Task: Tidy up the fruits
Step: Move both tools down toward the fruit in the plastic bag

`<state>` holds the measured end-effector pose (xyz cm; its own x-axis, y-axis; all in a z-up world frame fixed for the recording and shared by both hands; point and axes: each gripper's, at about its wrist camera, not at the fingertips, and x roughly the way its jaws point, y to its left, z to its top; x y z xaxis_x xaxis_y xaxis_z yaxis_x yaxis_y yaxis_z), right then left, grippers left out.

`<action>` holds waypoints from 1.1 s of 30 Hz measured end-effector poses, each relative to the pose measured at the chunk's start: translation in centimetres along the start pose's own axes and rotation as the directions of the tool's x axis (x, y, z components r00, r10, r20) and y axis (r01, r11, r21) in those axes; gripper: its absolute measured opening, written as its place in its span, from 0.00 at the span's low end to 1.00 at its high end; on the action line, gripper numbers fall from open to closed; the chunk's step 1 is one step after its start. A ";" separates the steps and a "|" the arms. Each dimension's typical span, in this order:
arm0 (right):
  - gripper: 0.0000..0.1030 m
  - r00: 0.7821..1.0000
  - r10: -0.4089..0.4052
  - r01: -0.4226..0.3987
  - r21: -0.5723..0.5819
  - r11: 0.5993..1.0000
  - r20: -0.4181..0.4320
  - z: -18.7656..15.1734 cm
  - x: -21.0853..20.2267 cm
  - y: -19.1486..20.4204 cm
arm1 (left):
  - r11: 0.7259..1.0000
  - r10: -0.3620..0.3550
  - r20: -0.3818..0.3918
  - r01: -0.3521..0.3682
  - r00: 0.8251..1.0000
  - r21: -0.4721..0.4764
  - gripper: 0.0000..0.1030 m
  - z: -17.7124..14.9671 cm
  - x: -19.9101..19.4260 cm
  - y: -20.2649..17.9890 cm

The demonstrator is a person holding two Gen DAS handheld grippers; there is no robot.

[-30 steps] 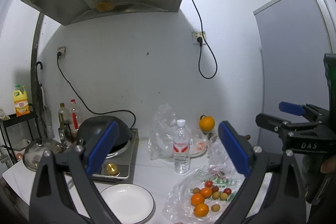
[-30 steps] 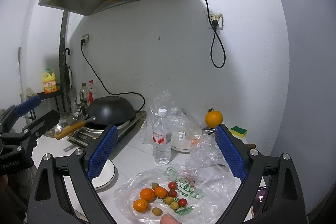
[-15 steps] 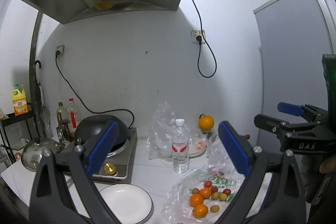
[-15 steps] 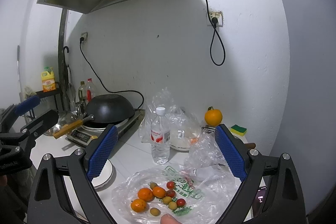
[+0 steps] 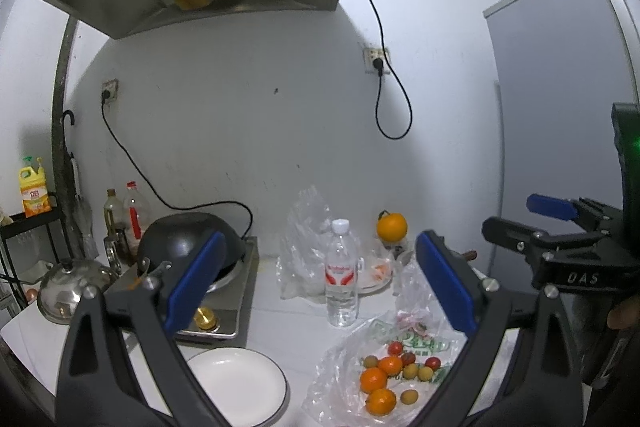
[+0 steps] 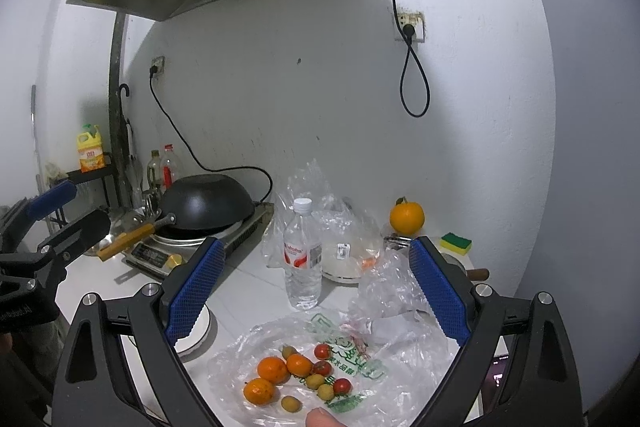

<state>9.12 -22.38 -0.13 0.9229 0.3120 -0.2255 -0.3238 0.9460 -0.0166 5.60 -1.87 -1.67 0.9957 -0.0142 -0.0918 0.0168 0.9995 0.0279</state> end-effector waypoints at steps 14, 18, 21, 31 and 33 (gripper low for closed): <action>0.92 0.997 -0.028 0.030 0.031 0.999 -0.076 -2.7 2.7 -3.4 | 0.998 -0.019 -0.103 0.025 0.994 0.055 0.94 -2.6 3.7 -2.4; 0.92 0.993 -0.037 0.041 0.036 0.998 -0.115 -4.0 3.6 -4.5 | 0.996 -0.028 -0.148 0.039 0.989 0.074 0.94 -3.9 5.0 -3.2; 0.92 0.988 -0.036 0.042 0.041 0.998 -0.147 -4.9 4.4 -5.1 | 0.995 -0.034 -0.179 0.050 0.983 0.085 0.94 -5.0 6.1 -3.9; 0.84 0.975 -0.010 0.020 0.045 0.999 -0.223 -7.1 6.1 -6.6 | 0.990 -0.073 -0.292 0.103 0.954 0.091 0.86 -8.4 9.0 -6.2; 0.81 0.969 -0.002 0.013 0.046 0.999 -0.247 -7.7 6.5 -6.7 | 0.990 -0.075 -0.316 0.110 0.946 0.092 0.82 -9.1 9.4 -6.4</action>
<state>15.71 -27.39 -8.94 0.8435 0.2791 -0.4588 -0.3019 0.9530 0.0248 13.98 -8.14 -11.75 0.9116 -0.0793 -0.4035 0.1342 0.9849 0.1096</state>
